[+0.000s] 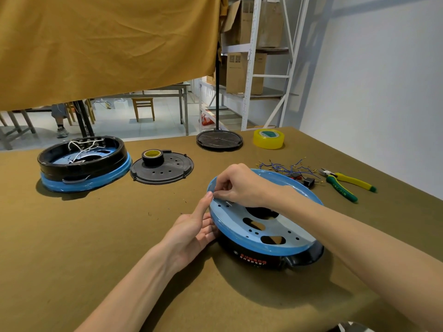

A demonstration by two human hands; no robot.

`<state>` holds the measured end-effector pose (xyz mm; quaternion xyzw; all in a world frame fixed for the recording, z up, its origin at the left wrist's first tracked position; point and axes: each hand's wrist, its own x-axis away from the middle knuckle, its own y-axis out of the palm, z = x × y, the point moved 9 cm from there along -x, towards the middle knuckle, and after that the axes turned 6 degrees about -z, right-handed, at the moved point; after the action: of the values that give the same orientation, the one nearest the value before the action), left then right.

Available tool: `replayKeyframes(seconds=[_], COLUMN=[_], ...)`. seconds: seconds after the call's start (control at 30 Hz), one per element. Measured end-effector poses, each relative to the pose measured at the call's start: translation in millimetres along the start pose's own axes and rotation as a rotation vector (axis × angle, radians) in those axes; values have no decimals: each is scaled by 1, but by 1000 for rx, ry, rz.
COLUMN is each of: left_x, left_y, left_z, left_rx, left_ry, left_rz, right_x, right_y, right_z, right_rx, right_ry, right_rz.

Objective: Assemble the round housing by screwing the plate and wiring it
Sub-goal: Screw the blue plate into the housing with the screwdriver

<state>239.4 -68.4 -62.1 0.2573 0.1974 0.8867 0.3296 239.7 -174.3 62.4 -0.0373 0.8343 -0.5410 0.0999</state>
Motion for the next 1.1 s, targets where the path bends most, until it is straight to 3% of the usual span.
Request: replayKeyframes(seconds=[0.43, 0.63, 0.9, 1.0, 1.1], left_x=[5, 5, 5, 5, 3], left_y=[6, 8, 5, 6, 6], left_z=[2, 2, 1, 1, 1], left_rx=[-11, -36, -28, -41, -30], left_ry=[11, 20, 25, 27, 9], left_rz=[-8, -22, 22, 3, 4], right_x=[28, 35, 25, 16, 9], right_y=[-11, 6, 1, 0, 3], right_z=[7, -4, 2, 5, 4], right_rx=[87, 182, 56, -45, 13], right_ry=[-5, -53, -30, -20, -29], right_rz=[101, 17, 111, 48, -34])
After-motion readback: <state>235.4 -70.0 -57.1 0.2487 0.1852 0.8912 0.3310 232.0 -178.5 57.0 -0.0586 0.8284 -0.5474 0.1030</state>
